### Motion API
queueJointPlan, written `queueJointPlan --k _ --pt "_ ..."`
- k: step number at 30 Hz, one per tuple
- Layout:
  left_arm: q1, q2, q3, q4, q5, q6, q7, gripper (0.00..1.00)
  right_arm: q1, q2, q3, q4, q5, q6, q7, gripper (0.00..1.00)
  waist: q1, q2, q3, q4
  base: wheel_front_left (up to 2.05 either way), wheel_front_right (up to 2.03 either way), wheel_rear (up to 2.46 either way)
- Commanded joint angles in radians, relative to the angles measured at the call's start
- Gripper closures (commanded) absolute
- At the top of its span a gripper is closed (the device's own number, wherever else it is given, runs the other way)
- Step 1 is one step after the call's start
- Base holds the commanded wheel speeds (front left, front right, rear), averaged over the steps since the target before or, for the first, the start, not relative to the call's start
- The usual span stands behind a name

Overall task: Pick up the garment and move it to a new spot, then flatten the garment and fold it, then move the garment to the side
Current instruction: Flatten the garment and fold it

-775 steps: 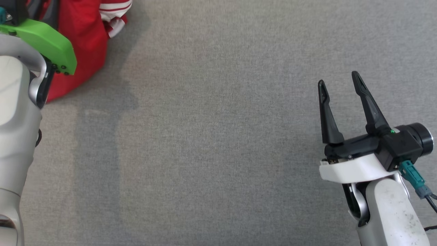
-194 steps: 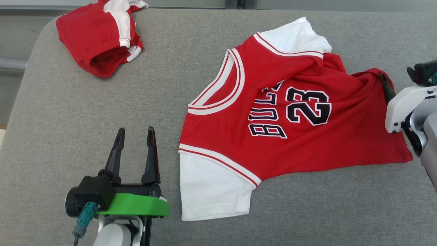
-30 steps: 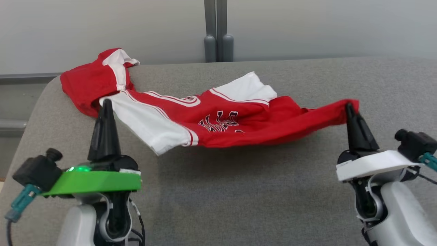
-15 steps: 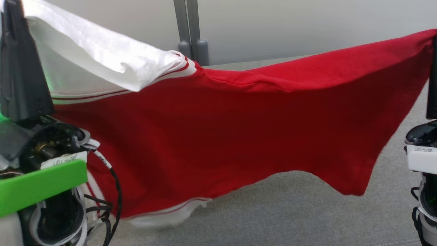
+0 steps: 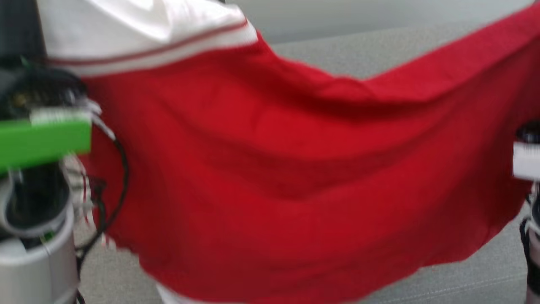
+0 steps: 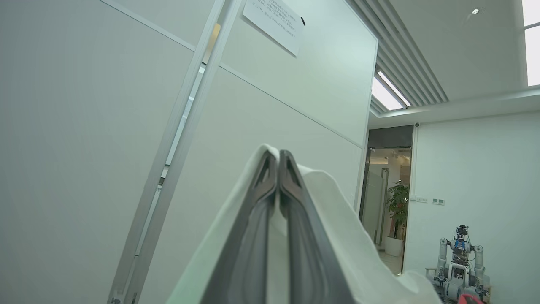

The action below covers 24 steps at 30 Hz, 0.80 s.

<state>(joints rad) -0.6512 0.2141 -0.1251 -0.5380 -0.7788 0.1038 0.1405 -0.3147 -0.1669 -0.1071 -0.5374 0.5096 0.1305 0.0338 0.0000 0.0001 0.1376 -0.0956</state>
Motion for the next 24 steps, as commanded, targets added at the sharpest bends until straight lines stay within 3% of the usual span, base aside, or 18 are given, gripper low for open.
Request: queueJointPlan --k 1,8,10,14,18,24 --pt "-0.072 0.014 0.008 0.053 0.014 -0.007 0.007 1.0 -0.076 -0.01 0.011 0.046 -0.007 0.0 -0.003 1.0 0.0 -0.0001 0.099 0.002 0.0 0.0 0.0" --pt "-0.502 0.06 -0.014 0.498 0.117 -0.066 -0.03 1.0 -0.601 -0.053 0.076 0.479 -0.129 0.0 -0.093 1.0 0.0 -0.0001 0.232 0.011 0.0 0.0 0.0" --pt "-0.631 0.066 -0.03 0.63 0.18 -0.095 -0.111 1.0 -0.758 -0.041 0.081 0.634 -0.18 0.0 -0.155 1.0 0.0 -0.0001 0.241 0.008 0.0 0.0 0.0" --pt "-0.8 0.016 -0.043 0.859 0.229 -0.123 -0.273 1.0 -0.985 0.013 0.059 0.922 -0.274 0.0 -0.251 1.0 0.0 -0.0001 0.255 0.012 0.0 0.0 0.0" --pt "-0.834 -0.016 -0.075 1.03 0.254 -0.162 -0.354 1.0 -1.068 0.063 0.052 1.125 -0.323 0.0 -0.286 1.0 0.0 -0.0001 0.304 0.026 0.0 0.0 0.0" --pt "-0.708 -0.046 -0.058 1.147 0.213 -0.207 -0.4 1.0 -0.988 0.094 0.077 1.306 -0.299 0.0 -0.299 1.0 0.0 -0.0001 0.373 0.042 0.0 0.0 0.0"
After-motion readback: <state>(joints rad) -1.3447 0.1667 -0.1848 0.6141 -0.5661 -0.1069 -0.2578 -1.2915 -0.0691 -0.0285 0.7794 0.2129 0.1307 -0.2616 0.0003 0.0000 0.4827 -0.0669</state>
